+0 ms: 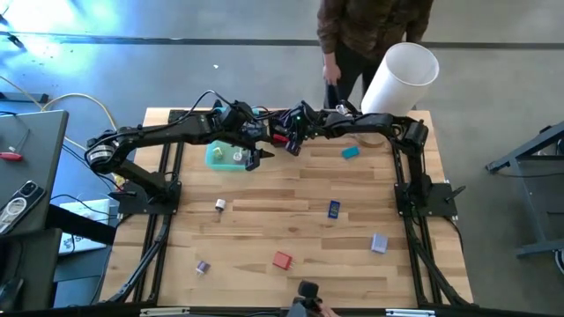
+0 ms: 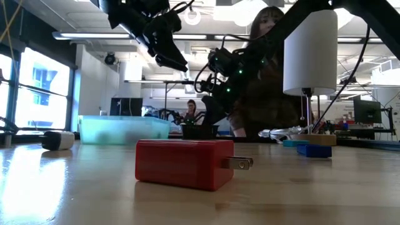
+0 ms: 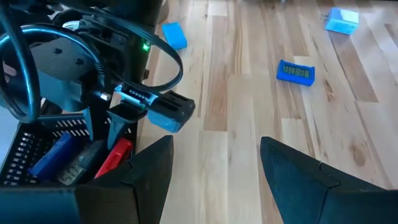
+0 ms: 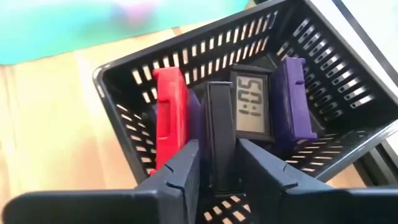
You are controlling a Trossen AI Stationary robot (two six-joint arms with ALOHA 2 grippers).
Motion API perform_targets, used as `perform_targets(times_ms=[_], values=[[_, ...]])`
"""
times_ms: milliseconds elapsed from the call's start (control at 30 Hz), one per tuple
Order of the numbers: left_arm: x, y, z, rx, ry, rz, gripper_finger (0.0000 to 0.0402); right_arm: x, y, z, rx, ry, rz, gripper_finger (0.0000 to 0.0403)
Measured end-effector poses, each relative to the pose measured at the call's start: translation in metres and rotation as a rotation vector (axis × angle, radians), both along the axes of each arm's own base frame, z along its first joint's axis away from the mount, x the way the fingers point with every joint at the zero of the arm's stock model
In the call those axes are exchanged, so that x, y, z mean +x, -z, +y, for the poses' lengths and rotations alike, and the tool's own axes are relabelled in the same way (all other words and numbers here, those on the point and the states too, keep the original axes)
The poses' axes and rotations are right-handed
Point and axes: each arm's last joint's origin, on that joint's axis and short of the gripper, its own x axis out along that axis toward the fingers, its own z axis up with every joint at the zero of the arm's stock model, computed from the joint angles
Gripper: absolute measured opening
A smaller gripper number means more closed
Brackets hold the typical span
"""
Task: Pick & Place Office items
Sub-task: Put the black timer into the black bin, then put the right purple charger adapter into the green bin
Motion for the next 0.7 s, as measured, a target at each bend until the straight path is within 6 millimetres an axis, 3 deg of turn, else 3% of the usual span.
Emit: perform_targets(times_ms=[300,700], values=[[0.000,0.000,0.000,-0.019,-0.011,0.001,0.0234,0.007,-0.002,0.010,-0.046,0.001,0.000,0.0126],[-0.001,0.001,0.000,-0.022,-0.011,0.010,0.0234,0.010,-0.007,0.014,-0.129,0.052,0.009,0.0249]])
